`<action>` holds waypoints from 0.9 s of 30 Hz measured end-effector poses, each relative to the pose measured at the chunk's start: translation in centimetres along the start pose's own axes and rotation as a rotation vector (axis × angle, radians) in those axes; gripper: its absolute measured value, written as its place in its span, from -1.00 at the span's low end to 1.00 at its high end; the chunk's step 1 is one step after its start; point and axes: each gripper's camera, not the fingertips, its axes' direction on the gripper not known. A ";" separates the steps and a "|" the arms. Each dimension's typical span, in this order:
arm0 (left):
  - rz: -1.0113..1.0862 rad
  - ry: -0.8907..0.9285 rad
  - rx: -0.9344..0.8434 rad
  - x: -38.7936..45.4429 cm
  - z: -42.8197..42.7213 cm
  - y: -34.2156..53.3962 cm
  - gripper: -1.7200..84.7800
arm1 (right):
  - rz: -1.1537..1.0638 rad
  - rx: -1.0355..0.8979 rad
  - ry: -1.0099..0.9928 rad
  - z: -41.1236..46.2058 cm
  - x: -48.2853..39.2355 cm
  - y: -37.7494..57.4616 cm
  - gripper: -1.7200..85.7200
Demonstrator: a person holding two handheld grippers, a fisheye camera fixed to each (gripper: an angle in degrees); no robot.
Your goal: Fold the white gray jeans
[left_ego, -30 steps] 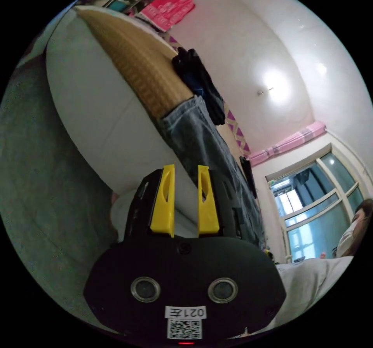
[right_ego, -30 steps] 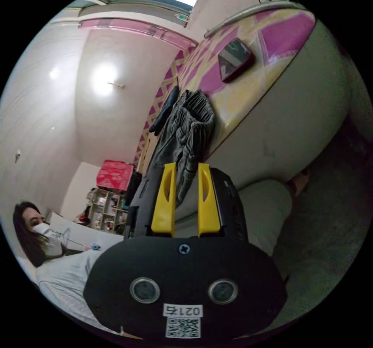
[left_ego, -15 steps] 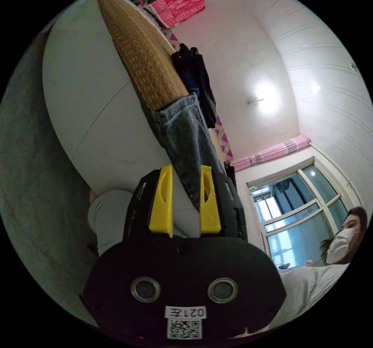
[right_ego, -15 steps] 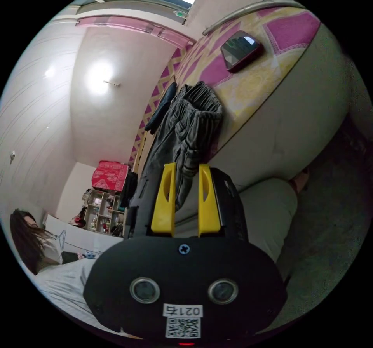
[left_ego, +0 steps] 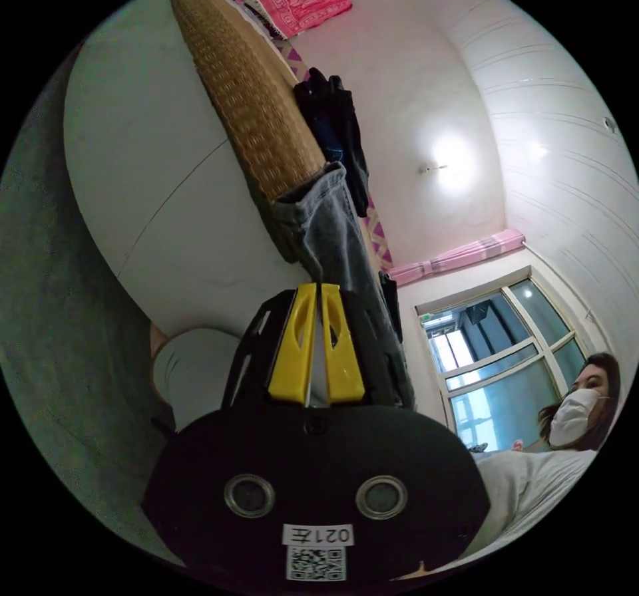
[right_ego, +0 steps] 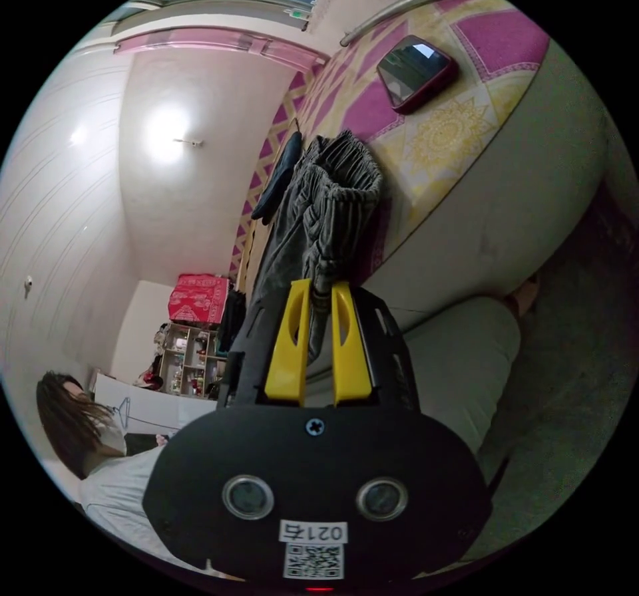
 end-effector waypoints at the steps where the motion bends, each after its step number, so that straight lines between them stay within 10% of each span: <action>1: -0.009 -0.004 -0.001 -0.1 0.1 0.0 -0.91 | 0.002 -0.004 -0.004 0.2 0.1 -0.1 -0.83; 17: 0.146 0.196 -0.032 7.2 3.1 -3.8 -0.98 | 0.009 -0.032 -0.170 2.1 -2.6 -2.4 -0.91; 27: 0.308 -0.053 -0.259 21.6 17.9 -18.2 -0.97 | -0.111 -0.098 -0.207 13.2 -12.9 -17.7 -0.87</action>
